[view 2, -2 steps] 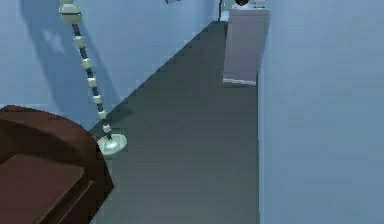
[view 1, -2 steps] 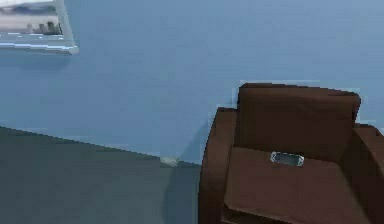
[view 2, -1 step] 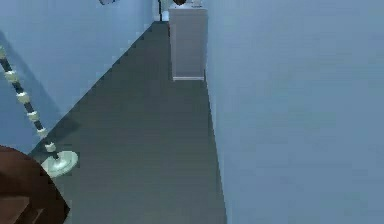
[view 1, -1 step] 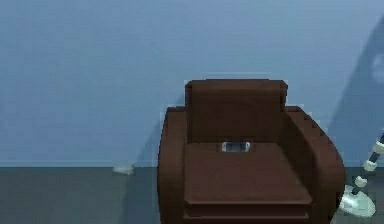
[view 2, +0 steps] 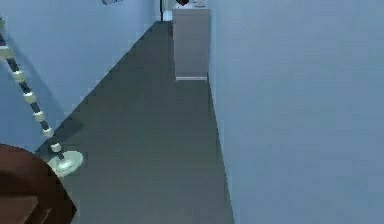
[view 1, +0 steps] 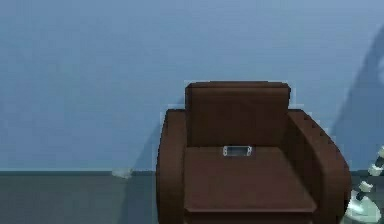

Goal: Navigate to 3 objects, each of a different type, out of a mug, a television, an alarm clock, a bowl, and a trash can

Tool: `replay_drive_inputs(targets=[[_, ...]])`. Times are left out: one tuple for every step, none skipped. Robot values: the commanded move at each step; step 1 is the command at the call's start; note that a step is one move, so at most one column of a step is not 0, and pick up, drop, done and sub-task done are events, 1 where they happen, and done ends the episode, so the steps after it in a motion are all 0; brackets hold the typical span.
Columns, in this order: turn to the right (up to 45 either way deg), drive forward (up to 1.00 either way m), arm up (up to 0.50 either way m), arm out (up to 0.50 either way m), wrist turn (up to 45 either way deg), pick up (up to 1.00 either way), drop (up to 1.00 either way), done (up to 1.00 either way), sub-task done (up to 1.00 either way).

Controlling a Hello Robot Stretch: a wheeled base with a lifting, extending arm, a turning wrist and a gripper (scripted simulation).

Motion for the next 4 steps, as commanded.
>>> replay_drive_inputs(targets=[[45.0, 0.00, 0.00, 0.00, 0.0, 0.00, 0.00, 0.00, 0.00], [42.0, 0.00, 0.00, 0.00, 0.0, 0.00, 0.00, 0.00, 0.00], [0.0, 1.00, 0.00, 0.00, 0.0, 0.00, 0.00, 0.00, 0.00], [0.0, 1.00, 0.00, 0.00, 0.0, 0.00, 0.00, 0.00, 0.00]])
